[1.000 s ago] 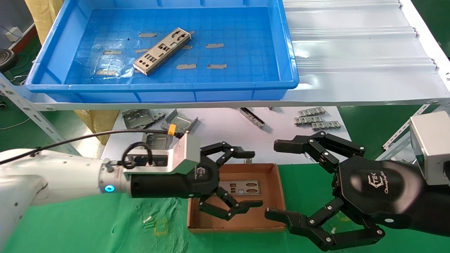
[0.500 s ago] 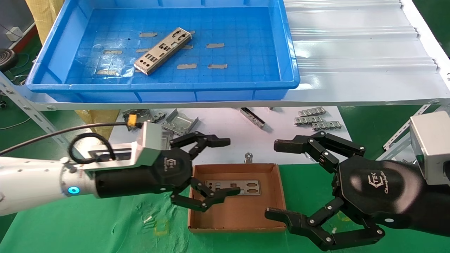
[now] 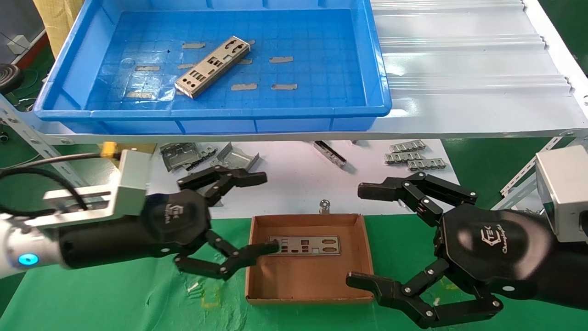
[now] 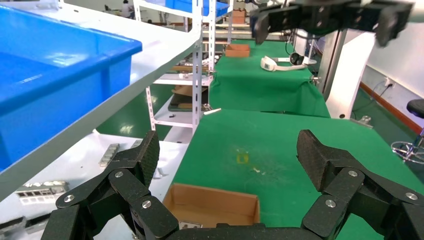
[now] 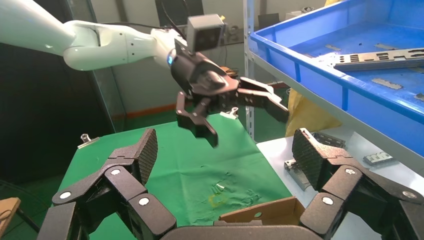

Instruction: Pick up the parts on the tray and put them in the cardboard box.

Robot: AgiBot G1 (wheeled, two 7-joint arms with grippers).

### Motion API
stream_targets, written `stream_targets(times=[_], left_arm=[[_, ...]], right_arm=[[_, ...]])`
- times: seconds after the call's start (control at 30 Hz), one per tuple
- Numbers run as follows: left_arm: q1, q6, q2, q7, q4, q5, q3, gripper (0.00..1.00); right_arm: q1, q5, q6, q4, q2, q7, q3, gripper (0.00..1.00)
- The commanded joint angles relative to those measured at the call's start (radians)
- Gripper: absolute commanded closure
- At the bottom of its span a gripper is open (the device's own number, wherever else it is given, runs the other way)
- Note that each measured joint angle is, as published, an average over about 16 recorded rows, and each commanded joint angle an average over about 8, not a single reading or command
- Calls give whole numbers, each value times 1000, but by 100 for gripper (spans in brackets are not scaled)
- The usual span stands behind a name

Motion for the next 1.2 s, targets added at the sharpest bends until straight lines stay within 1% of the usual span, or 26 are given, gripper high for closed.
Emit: stream_targets(times=[0.03,0.7,0.83,1.03,1.2], left_arm=[[16,-3,-23,-25,-39,-7,-16,0],[173,-34,-255,-280,-427,-79,-173,0],[197,-38,-290,-316,-486,-90,-197,0],[215,-41,-316,-336,-531,-100,-215,0],[212,-41,-310,-331,-520,-99,-211,0]], right_arm=[[0,0,0,0,0,0,0,0],[0,0,0,0,0,0,0,0],[0,0,0,0,0,0,0,0],[0,0,0,0,0,0,0,0],[0,0,0,0,0,0,0,0]])
